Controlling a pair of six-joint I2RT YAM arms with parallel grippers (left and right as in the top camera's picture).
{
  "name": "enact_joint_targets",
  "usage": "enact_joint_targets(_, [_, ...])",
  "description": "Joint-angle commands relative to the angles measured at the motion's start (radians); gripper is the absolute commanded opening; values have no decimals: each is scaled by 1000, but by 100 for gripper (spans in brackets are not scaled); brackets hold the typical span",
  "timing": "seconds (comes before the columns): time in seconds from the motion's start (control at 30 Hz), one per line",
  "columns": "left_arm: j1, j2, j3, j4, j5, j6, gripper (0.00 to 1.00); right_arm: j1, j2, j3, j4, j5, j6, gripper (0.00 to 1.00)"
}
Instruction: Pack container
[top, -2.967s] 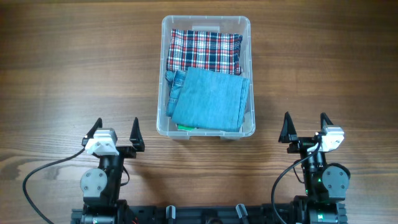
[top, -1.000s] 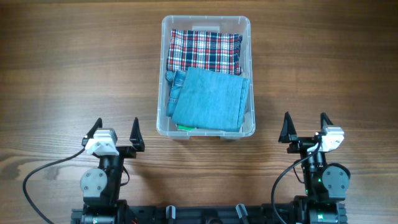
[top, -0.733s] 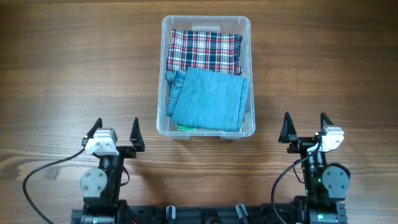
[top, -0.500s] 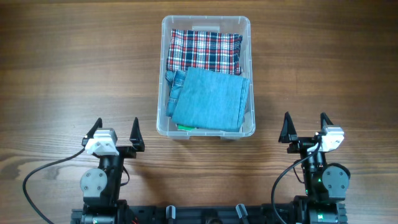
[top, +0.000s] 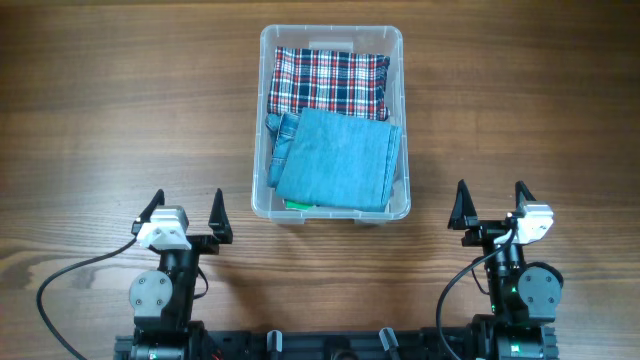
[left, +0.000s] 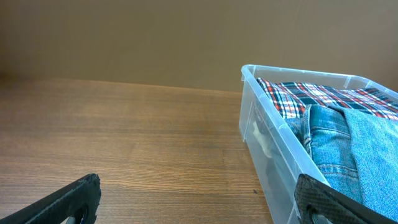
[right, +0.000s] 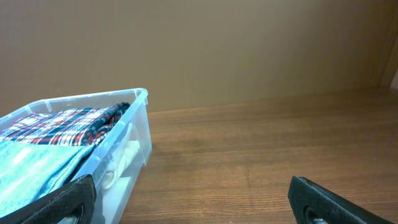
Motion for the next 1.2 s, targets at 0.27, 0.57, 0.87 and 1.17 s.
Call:
enact_joint_targets(0.27, [6,-7,-2,-6,-6,15,100,3,-13,-2,2,-16,-18,100])
enact_joint_targets(0.57, [6,-7,-2,-6,-6,15,100,3,-13,-2,2,-16,-18,100])
enact_joint_targets(0.87, [6,-7,-2,-6,-6,15,100,3,-13,-2,2,-16,-18,100])
enact_joint_targets(1.17, [6,-7,-2,-6,-6,15,100,3,-13,-2,2,-16,-18,100])
